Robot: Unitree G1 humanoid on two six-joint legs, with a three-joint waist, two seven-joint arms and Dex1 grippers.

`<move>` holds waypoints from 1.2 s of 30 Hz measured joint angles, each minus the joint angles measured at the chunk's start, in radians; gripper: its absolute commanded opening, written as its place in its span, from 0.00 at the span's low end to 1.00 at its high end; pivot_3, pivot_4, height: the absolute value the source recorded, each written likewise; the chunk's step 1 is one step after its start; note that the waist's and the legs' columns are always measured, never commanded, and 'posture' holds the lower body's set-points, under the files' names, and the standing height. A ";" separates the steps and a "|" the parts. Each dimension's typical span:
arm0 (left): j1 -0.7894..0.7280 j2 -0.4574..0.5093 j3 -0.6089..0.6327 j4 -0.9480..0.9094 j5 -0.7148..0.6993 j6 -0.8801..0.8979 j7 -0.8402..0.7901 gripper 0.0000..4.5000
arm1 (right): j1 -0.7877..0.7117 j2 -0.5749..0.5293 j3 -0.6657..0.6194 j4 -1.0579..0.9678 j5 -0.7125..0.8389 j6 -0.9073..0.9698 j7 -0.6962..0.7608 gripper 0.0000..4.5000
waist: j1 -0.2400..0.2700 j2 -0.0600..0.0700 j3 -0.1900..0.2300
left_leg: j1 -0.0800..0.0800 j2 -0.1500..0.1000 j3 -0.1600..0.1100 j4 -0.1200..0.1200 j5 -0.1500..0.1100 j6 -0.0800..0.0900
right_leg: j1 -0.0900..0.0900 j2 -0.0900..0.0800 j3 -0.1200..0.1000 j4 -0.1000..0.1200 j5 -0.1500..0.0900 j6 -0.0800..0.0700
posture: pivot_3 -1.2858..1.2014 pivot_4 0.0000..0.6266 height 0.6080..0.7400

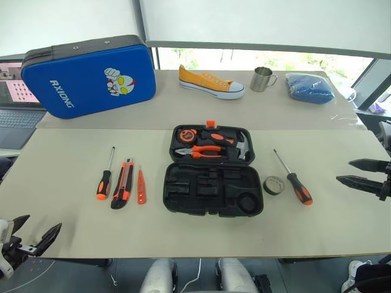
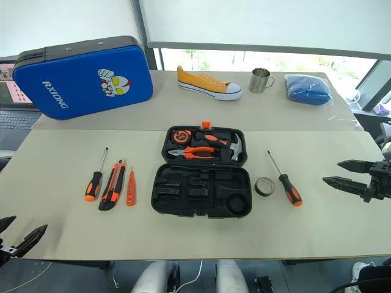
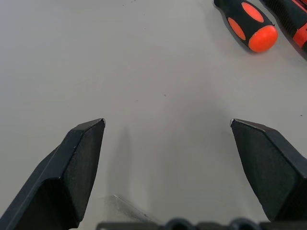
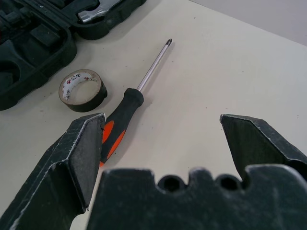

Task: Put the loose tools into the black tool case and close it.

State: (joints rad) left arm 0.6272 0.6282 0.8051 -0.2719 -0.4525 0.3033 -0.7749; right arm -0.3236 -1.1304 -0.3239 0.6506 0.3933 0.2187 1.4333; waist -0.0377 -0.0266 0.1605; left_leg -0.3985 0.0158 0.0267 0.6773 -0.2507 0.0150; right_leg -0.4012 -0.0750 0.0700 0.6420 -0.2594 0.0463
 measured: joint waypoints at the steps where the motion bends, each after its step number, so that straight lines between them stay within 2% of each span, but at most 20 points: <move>1: 0.000 0.000 0.000 0.000 0.000 0.000 0.000 1.00 | 0.000 0.000 0.000 0.000 0.000 0.000 0.000 0.99 | 0.000 0.000 0.000 | 0.000 0.000 0.000 0.000 0.000 0.000 | 0.000 0.000 0.000 0.000 0.000 0.000 | 0.52 0.24 1.00; 8: -0.064 0.012 -0.011 -0.002 0.026 0.061 0.079 1.00 | 0.001 0.006 0.000 0.038 -0.032 -0.061 -0.024 0.99 | 0.001 0.000 0.000 | 0.000 0.000 0.000 0.000 0.000 0.000 | 0.000 0.000 0.000 0.000 0.000 0.000 | 0.52 0.24 1.00; 13: -0.191 0.129 -0.044 -0.089 0.006 0.327 0.177 1.00 | -0.017 0.009 -0.005 -0.003 -0.031 -0.062 -0.069 0.99 | 0.002 0.000 0.000 | 0.000 0.000 -0.001 0.001 0.000 0.000 | 0.000 0.000 0.000 0.002 0.000 0.000 | 0.52 0.24 1.00; 16: -0.324 0.199 -0.051 -0.134 -0.070 0.547 0.229 1.00 | 0.022 0.012 -0.021 -0.163 0.020 0.008 -0.060 0.99 | 0.001 0.000 0.000 | -0.001 0.000 -0.002 0.001 0.000 0.000 | -0.001 0.001 0.000 0.004 0.000 0.000 | 0.52 0.24 1.00; 19: -0.500 0.293 -0.127 -0.155 -0.131 0.794 0.287 1.00 | 0.086 0.032 -0.037 -0.504 0.129 0.121 -0.060 0.99 | -0.001 0.000 0.000 | -0.001 0.000 -0.004 0.001 0.000 0.000 | -0.002 0.002 0.000 0.006 0.000 0.000 | 0.52 0.24 1.00; 22: -0.628 0.320 -0.212 -0.144 -0.151 0.948 0.324 1.00 | 0.117 0.049 -0.037 -0.724 0.204 0.200 -0.089 0.99 | -0.004 0.000 0.001 | -0.001 -0.001 -0.004 0.000 0.000 0.000 | -0.003 0.001 0.000 0.005 0.000 0.001 | 0.52 0.24 1.00; 24: -0.687 0.322 -0.259 -0.127 -0.154 1.006 0.338 1.00 | 0.126 0.062 -0.034 -0.816 0.240 0.235 -0.104 0.99 | -0.003 -0.001 0.001 | -0.002 -0.001 -0.004 0.000 0.000 0.000 | -0.003 0.000 0.000 0.005 0.000 0.001 | 0.52 0.24 1.00; 27: -0.864 0.312 -0.358 -0.045 -0.147 1.073 0.371 1.00 | 0.108 0.100 0.029 -1.019 0.321 0.295 -0.146 0.99 | 0.008 -0.003 0.002 | -0.003 -0.001 -0.008 0.001 0.001 -0.002 | -0.003 0.002 -0.003 0.006 0.000 0.000 | 0.52 0.24 1.00; 30: -0.914 0.311 -0.434 -0.008 -0.134 1.090 0.376 1.00 | 0.101 0.122 0.070 -1.126 0.366 0.323 -0.179 0.99 | 0.015 -0.004 0.003 | -0.004 -0.002 -0.007 0.001 0.001 -0.002 | -0.004 0.000 -0.003 0.005 0.000 0.000 | 0.52 0.24 1.00; 36: -0.966 0.271 -0.531 0.051 -0.103 1.107 0.392 1.00 | 0.111 0.162 0.118 -1.199 0.379 0.343 -0.246 0.99 | 0.025 -0.005 0.003 | -0.006 -0.002 -0.009 0.001 0.001 -0.002 | -0.006 0.000 -0.004 0.005 0.000 0.000 | 0.52 0.24 1.00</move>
State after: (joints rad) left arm -0.3385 0.8996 0.2744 -0.2207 -0.5551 1.4102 -0.3829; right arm -0.2125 -0.9683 -0.2062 -0.5482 0.7724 0.5621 1.1869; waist -0.0131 -0.0318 0.1640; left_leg -0.4049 0.0137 0.0181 0.6784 -0.2499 0.0132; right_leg -0.4067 -0.0754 0.0664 0.6470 -0.2590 0.0467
